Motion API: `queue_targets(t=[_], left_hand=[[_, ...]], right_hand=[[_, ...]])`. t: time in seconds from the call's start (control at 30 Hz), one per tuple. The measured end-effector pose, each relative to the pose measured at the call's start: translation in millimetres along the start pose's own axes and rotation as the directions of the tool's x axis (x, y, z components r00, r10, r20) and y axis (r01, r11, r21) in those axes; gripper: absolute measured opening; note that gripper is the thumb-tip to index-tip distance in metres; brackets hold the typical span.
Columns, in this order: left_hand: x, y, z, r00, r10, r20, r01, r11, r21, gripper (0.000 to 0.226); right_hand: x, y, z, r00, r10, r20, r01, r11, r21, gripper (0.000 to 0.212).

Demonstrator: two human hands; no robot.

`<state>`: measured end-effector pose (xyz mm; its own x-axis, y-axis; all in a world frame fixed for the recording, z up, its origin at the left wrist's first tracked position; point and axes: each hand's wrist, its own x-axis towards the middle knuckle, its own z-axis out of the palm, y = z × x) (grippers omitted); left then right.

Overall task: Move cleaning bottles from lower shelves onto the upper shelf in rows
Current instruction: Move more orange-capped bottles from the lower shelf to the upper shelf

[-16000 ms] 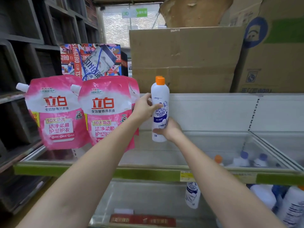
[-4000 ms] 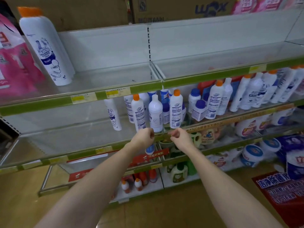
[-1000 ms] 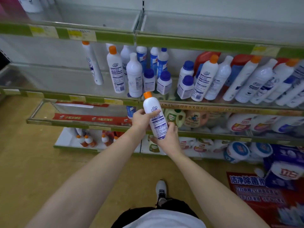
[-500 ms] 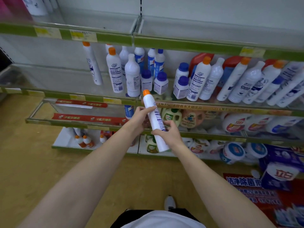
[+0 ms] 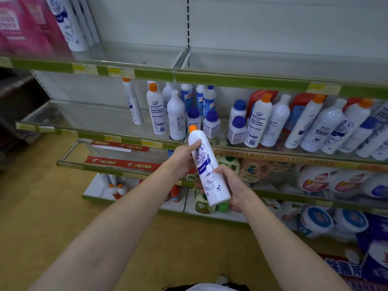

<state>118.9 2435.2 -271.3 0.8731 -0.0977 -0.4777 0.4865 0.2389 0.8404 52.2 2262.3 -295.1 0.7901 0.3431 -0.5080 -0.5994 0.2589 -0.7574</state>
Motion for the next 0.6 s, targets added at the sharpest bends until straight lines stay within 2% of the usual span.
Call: queue_targets(t=[0.17,0.27,0.4,0.6], left_hand=[[2,9,9,0.995,0.091,-0.049,-0.091,0.996,0.01,0.064],[3,13,14,0.993,0.101,-0.052,-0.102,0.995,-0.009,0.061],[1,18,19,0.994,0.089,-0.066,-0.091,0.996,-0.018,0.047],[0,16,21,0.993,0.1,-0.056,-0.101,0.995,-0.02,0.05]], right_hand=[[6,-8,0,0.998,0.024,0.052,-0.016,0.988,-0.151,0.03],[9,-11,1,0.998,-0.013,0.062,0.027,0.975,-0.22,0.03],[13,-11,0,0.997,-0.058,0.05,0.069,0.967,-0.246,0.038],[11,-9,-4,0.991,-0.083,0.1,0.104,0.971,-0.216,0.037]])
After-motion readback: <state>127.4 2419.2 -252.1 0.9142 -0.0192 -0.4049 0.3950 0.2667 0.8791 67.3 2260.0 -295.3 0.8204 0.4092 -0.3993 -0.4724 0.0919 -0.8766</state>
